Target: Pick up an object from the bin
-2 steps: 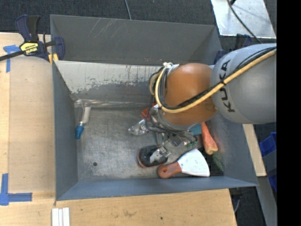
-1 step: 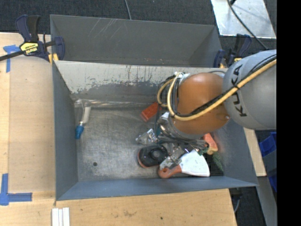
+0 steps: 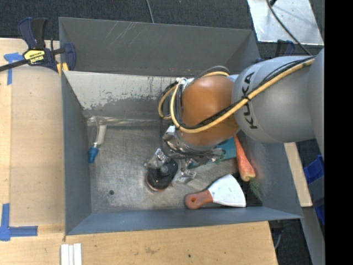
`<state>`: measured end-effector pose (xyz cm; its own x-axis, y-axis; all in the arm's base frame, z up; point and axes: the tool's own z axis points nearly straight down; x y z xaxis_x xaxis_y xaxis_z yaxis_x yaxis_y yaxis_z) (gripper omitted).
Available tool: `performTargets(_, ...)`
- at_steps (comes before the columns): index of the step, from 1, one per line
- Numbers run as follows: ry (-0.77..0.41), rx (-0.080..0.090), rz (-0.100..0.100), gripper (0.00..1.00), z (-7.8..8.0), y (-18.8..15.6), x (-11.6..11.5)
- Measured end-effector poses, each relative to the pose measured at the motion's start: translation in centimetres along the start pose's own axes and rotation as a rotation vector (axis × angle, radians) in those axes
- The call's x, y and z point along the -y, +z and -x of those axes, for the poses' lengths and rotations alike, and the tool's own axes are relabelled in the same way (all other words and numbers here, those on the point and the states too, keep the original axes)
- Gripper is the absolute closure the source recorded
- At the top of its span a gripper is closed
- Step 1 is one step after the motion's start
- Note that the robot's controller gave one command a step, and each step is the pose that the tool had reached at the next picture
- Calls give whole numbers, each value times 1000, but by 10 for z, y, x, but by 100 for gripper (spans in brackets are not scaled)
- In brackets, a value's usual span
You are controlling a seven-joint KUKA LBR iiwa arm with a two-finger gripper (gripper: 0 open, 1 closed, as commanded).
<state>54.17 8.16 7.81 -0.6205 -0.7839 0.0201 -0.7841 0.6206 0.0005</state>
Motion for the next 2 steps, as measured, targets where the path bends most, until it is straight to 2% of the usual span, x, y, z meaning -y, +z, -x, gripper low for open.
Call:
performTargets(1,0,0,0,100,0,0,0)
performTargets(2,-344,21,-2,100,-27,-149,-14)
